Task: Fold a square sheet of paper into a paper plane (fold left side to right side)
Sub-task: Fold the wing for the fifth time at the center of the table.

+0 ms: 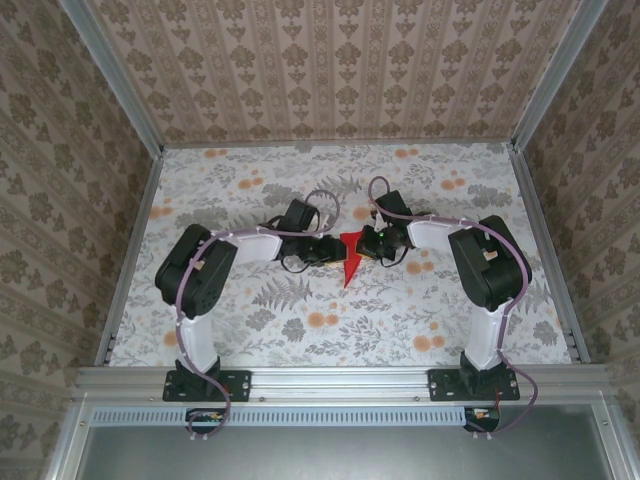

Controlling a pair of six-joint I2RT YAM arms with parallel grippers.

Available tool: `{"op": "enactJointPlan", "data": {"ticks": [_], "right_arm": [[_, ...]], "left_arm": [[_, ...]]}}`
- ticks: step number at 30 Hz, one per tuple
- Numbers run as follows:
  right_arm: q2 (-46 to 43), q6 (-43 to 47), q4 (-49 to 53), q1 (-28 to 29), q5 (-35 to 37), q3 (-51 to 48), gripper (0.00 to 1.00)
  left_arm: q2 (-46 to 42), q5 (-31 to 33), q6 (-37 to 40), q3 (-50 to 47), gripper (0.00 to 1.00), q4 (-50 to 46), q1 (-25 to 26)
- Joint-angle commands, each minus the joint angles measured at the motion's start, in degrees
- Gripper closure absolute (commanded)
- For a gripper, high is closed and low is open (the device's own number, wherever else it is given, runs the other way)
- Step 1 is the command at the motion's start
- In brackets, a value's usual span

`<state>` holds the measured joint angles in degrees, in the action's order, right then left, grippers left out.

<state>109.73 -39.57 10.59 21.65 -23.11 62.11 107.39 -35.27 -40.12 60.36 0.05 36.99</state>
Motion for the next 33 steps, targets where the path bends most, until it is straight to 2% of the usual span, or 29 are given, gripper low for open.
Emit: {"op": "enactJointPlan", "data": {"ticks": [1, 8, 33], "right_arm": [[0.9, 0.0, 4.6, -0.2, 2.0, -2.4, 0.92], [1.3, 0.0, 4.3, -0.1, 1.5, -2.1, 0.92], [1.7, 0.4, 5.1, -0.2, 1.2, -1.4, 0.92]], "left_arm": [[-4.7, 0.6, 1.7, -1.0, 0.68, -3.2, 0.1], [-4.4, -4.2, -1.2, -0.2, 0.71, -1.5, 2.9], [3.3, -3.9, -2.9, -0.4, 0.72, -1.3, 6.9]]}}
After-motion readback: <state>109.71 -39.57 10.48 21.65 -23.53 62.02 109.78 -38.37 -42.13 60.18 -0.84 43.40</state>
